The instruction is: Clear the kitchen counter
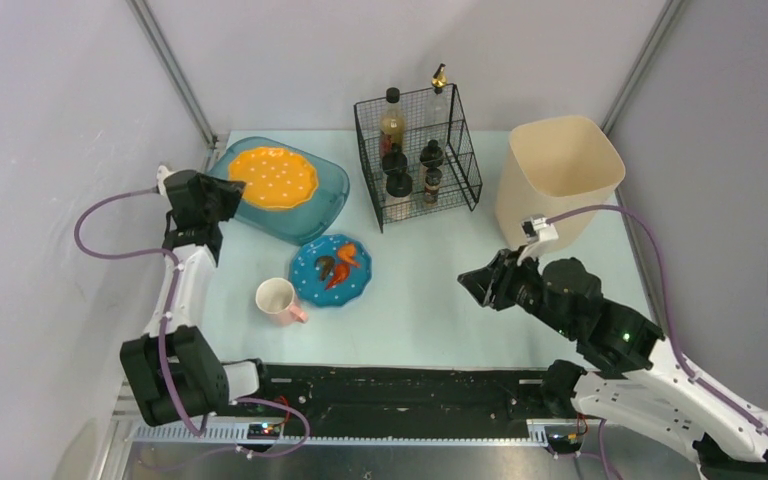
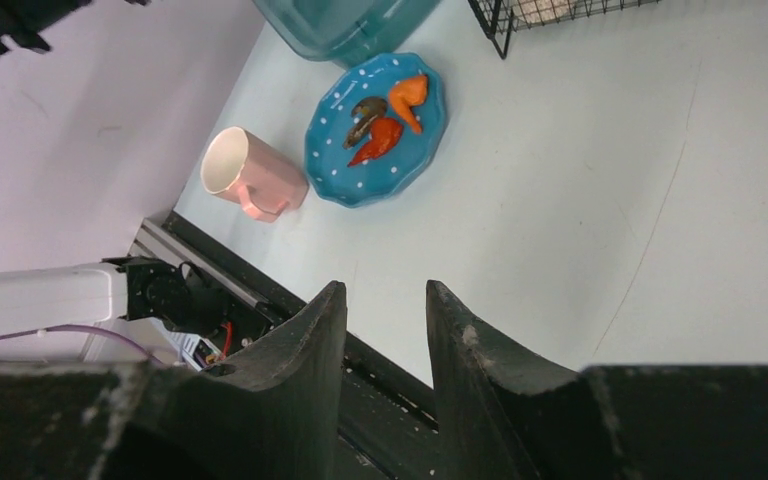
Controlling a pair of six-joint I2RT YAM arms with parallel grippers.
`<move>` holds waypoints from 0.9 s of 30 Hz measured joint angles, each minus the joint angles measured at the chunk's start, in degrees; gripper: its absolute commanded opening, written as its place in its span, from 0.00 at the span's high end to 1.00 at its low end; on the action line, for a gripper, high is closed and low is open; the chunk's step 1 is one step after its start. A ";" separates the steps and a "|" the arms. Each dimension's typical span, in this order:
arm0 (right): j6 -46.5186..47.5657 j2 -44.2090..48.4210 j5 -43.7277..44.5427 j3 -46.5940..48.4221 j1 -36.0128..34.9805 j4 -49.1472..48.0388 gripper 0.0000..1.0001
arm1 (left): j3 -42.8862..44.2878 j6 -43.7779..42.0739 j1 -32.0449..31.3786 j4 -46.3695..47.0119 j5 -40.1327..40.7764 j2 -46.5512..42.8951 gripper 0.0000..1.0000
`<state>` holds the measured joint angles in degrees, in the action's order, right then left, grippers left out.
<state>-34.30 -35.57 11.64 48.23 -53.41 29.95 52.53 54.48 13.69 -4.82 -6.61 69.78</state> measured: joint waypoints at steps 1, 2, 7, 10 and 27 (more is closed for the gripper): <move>0.02 0.96 0.02 0.00 0.00 0.24 0.61 | 0.20 -0.02 0.28 -0.02 1.20 0.96 1.00; 0.02 1.46 0.02 0.00 0.00 0.44 0.61 | 0.37 -0.04 0.50 -0.11 2.10 1.88 1.00; 0.26 4.52 0.11 0.00 0.02 1.81 0.61 | 3.37 -0.13 1.75 -0.55 5.49 8.11 1.00; 0.48 4.79 0.09 0.00 0.07 2.25 0.61 | 6.36 -0.09 2.19 -0.44 6.88 12.59 1.00; 1.99 2.27 -2.19 -3.56 2.38 1.42 0.61 | 13.81 0.66 2.40 0.22 12.02 27.80 1.00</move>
<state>-32.32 -33.30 9.45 44.66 -51.03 31.38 66.35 55.13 16.10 -4.60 5.41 97.58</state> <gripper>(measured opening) 0.393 0.283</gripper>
